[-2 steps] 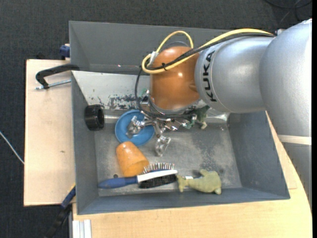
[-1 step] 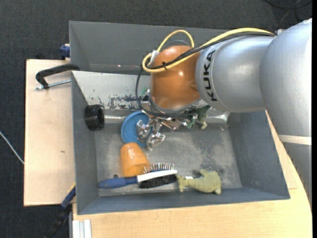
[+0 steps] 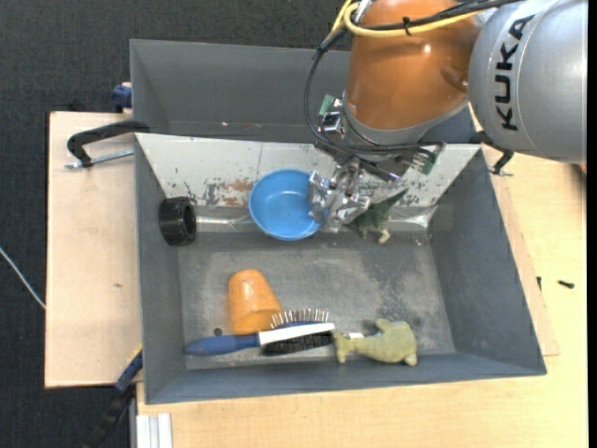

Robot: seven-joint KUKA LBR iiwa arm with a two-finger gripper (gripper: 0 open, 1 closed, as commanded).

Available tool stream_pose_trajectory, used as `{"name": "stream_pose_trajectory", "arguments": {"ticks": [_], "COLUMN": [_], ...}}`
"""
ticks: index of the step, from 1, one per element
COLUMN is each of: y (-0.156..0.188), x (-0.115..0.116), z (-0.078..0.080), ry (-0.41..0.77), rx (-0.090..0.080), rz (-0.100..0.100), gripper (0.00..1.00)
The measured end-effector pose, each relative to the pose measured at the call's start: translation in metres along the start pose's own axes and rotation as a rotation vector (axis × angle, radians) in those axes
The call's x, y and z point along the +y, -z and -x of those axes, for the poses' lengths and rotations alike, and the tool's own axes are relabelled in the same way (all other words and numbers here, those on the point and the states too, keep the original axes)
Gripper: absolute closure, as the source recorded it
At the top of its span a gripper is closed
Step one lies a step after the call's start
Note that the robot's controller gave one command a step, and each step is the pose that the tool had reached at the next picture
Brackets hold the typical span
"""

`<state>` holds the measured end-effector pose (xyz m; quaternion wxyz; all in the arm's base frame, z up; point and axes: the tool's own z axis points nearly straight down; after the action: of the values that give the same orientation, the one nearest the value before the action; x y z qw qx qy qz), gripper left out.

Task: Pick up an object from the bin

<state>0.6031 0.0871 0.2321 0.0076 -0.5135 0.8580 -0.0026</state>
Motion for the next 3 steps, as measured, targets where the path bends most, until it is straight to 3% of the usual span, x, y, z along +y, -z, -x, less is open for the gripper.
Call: {"name": "stream_pose_trajectory", "arguments": {"ticks": [1,2,3], "y": [-0.005,-0.129,-0.109], "x": [0.002,0.034,0.088], "z": [0.000,-0.050,-0.075], "ry": [0.002,0.156,0.204], "rx": [0.004,0.011,0.008], "rz": [0.009,0.020,0.015], "gripper": [0.00,0.00,0.00]}}
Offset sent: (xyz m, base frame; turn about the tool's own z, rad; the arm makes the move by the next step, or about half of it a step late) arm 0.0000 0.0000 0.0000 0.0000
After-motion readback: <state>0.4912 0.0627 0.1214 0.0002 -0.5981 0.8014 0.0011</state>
